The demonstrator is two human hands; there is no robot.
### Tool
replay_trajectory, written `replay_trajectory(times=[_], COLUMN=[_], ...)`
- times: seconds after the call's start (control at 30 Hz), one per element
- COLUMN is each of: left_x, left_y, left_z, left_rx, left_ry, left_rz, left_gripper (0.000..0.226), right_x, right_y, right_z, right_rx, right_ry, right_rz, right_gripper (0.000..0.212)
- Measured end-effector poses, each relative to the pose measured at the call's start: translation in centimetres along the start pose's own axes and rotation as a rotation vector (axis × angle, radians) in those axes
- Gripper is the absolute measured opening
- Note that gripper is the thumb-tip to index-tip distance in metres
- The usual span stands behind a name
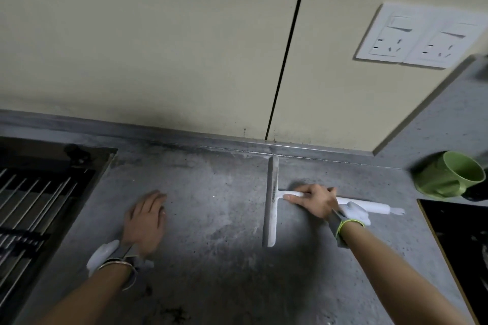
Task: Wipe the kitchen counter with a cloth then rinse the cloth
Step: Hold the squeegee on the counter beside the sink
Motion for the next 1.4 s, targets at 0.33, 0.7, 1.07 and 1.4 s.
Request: replay_trajectory(times=[0.33,0.7,1.07,1.4], left_x=[-4.1,-10.3,-20.7,-25.9], left_y=[-1.9,-3.6,-3.8,-2.7], left_z=[-1.3,-4.4,-4.9,-4.1], left_rx=[0.006,0.057,0.018,-0.053], left_ry=[0.027,0.047,0.034,0.039], left_rz=[0.003,-0.002,-0.101,-0.089], left_gripper=[0.040,0.039,0.044,0.045], right_x=[-7.1,-15.5,-25.6,-31.3], right_y=[-1.6,-2.1,-0.8,2.0], right_z=[3.5,8.3,13.5,17.3], right_rx=[-0.065,-0.142,-0.153,-0.132], right_ry=[0.061,0.178,0.150,0.112], right_rz=[-0.057,-0.084,-0.147,-0.177], right_gripper=[0.052,0.060,0.051,0.051])
Point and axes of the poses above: each hand's wrist, its own y-axis away from the middle knuckle, its own z-axis out of the palm, x = y × z, the point moved 10 cm from there along -y, towards the middle knuckle, and after that the axes turned 1 degree about x, right-handed, at the moved point
